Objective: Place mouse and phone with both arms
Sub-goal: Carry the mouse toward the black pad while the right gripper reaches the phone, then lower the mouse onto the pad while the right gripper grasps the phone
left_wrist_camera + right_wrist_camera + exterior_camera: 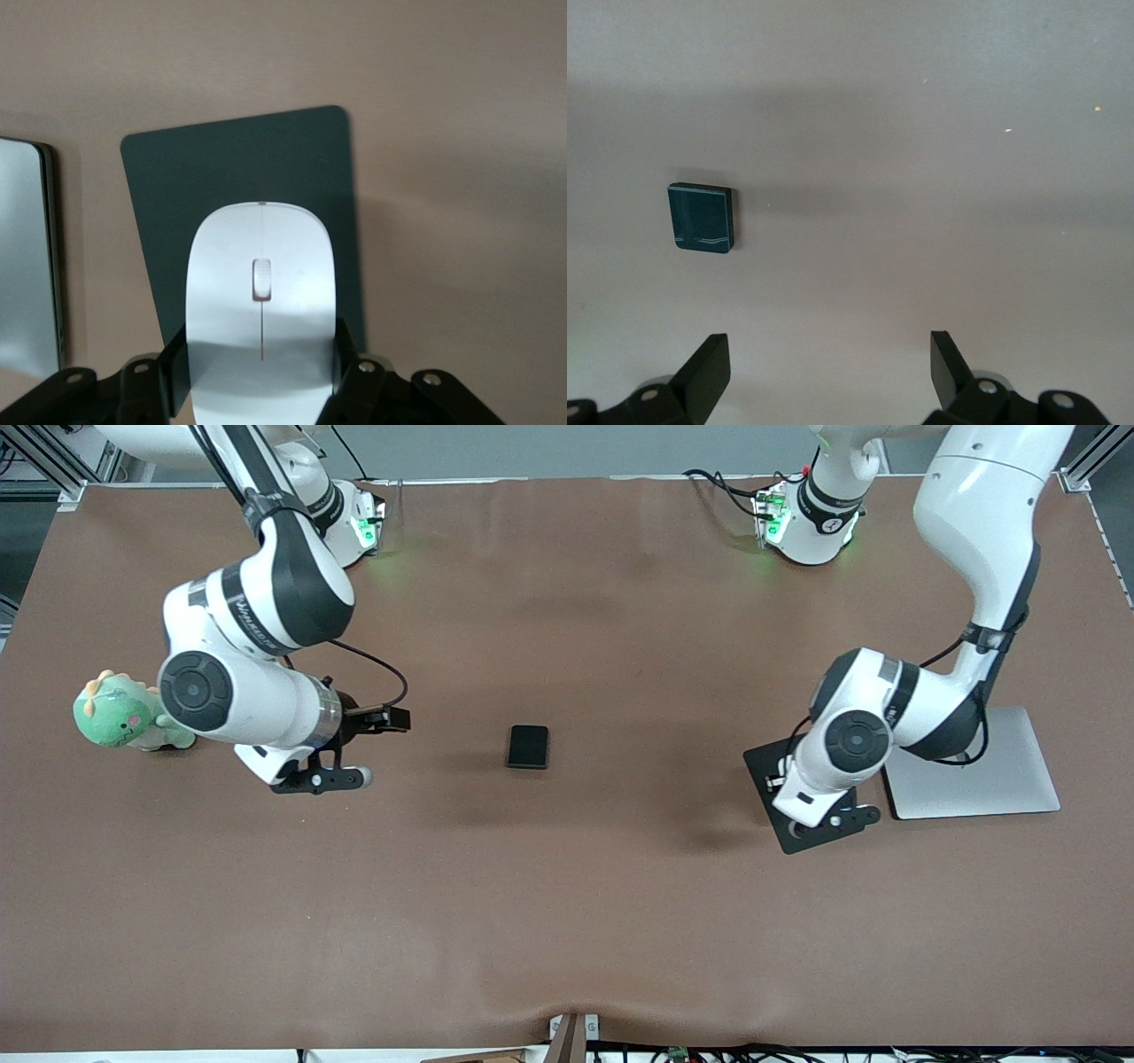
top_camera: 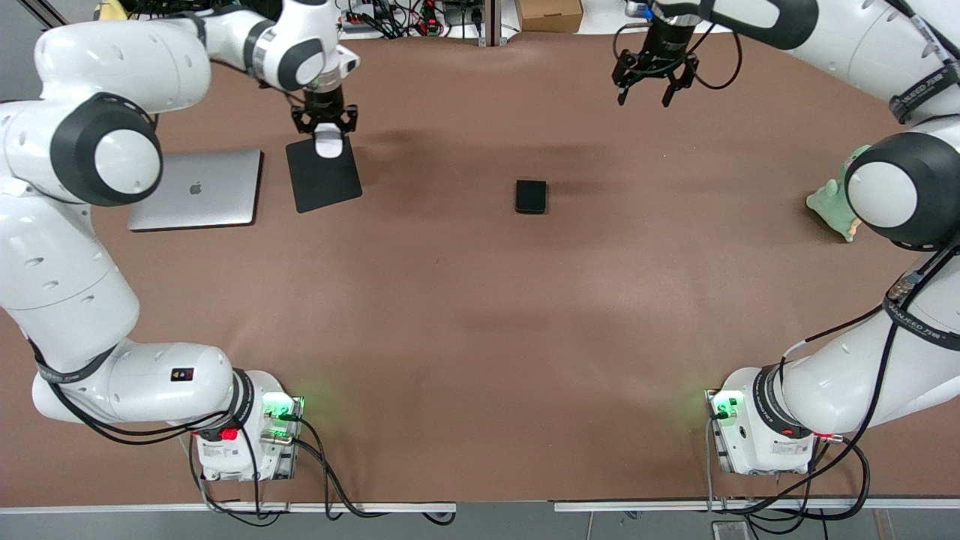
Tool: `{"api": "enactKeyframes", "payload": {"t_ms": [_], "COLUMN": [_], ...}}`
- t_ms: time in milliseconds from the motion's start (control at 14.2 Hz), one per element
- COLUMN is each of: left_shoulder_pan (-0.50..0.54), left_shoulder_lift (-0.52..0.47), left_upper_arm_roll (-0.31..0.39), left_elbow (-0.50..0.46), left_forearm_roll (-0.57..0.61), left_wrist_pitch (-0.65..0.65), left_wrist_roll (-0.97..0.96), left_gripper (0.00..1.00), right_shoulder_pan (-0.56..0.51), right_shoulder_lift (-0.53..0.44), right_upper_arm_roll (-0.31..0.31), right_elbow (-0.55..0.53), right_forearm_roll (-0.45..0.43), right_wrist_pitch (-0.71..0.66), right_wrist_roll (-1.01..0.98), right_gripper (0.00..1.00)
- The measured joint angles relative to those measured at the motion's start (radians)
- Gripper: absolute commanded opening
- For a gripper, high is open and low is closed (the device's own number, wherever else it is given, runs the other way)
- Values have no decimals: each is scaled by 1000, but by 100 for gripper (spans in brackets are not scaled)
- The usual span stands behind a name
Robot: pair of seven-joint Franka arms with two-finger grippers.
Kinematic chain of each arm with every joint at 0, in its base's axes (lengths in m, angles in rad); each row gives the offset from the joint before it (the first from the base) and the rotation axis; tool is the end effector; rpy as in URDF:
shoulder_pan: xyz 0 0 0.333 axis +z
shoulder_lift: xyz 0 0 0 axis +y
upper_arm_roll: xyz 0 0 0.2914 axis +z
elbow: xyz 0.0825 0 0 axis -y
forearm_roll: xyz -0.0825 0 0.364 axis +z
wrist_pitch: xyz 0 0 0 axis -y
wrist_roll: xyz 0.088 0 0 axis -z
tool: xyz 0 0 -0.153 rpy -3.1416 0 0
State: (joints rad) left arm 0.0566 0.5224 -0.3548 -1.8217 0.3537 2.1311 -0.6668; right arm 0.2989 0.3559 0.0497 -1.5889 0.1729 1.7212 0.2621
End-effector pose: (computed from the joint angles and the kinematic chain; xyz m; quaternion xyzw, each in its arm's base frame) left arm 0.5783 -0.1446 0.1980 -0.9911 -0.0906 0.0491 0.0846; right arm 0.5571 0.2253 0.3551 -0.9893 -0.0199 0.1336 0.0545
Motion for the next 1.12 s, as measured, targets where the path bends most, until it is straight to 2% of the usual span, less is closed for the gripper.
{"api": "enactKeyframes", "payload": {"t_ms": [351, 773, 1124], "left_shoulder_pan": [116, 199, 206], "left_shoulder_lift": [-2, -4, -14], "left_upper_arm_roll": [-1, -1, -6], "left_elbow": [-163, -238, -274], "left_forearm_roll": [3, 58, 58], "left_wrist_pitch": [219, 322, 346], "left_wrist_roll": [38, 58, 59], "left_gripper": [0, 0, 0], "right_shoulder_pan": [69, 120, 194], "right_shoulder_lift": [51, 116, 176], "right_upper_arm_roll": [0, 0, 1], "right_elbow": [-4, -27, -49], "right_forearm_roll": [0, 0, 0], "right_wrist_pitch": [73, 219, 352], "right_wrist_roll": [52, 80, 168], "right_gripper": [100, 100, 100]}}
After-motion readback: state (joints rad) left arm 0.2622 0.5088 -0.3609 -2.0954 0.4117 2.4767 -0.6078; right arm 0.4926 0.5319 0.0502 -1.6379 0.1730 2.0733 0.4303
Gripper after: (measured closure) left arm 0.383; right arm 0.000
